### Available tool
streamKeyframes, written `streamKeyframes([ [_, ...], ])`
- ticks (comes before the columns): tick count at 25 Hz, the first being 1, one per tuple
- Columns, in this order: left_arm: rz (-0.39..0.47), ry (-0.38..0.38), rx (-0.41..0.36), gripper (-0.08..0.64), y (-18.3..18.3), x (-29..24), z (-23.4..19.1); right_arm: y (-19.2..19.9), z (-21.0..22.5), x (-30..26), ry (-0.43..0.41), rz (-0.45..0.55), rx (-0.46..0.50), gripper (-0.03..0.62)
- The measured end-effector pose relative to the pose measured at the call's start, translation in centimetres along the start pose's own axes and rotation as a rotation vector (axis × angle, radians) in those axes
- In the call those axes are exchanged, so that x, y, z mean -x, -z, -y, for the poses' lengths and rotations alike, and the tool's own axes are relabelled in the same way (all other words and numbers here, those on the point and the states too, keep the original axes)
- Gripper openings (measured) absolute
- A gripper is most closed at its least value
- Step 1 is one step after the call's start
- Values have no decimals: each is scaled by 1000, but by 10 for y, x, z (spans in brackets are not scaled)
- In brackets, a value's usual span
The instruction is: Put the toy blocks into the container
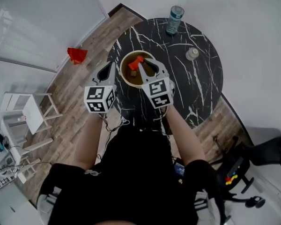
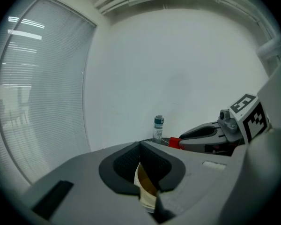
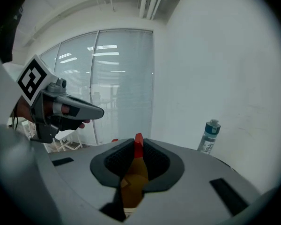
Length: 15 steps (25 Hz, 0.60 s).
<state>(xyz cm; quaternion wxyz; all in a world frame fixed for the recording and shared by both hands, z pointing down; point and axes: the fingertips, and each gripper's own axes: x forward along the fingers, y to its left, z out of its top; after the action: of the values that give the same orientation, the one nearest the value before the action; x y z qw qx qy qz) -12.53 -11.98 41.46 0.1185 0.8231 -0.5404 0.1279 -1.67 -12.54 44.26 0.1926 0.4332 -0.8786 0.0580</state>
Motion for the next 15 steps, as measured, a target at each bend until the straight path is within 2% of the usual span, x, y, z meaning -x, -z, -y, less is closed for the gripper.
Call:
streamKeyframes([
  [6, -75, 27, 38, 0, 42, -3, 4, 47, -2, 2, 13, -122, -11, 51],
  [15, -138, 46, 63, 0, 78, -3, 7, 87, -1, 1, 41, -206, -59, 55],
])
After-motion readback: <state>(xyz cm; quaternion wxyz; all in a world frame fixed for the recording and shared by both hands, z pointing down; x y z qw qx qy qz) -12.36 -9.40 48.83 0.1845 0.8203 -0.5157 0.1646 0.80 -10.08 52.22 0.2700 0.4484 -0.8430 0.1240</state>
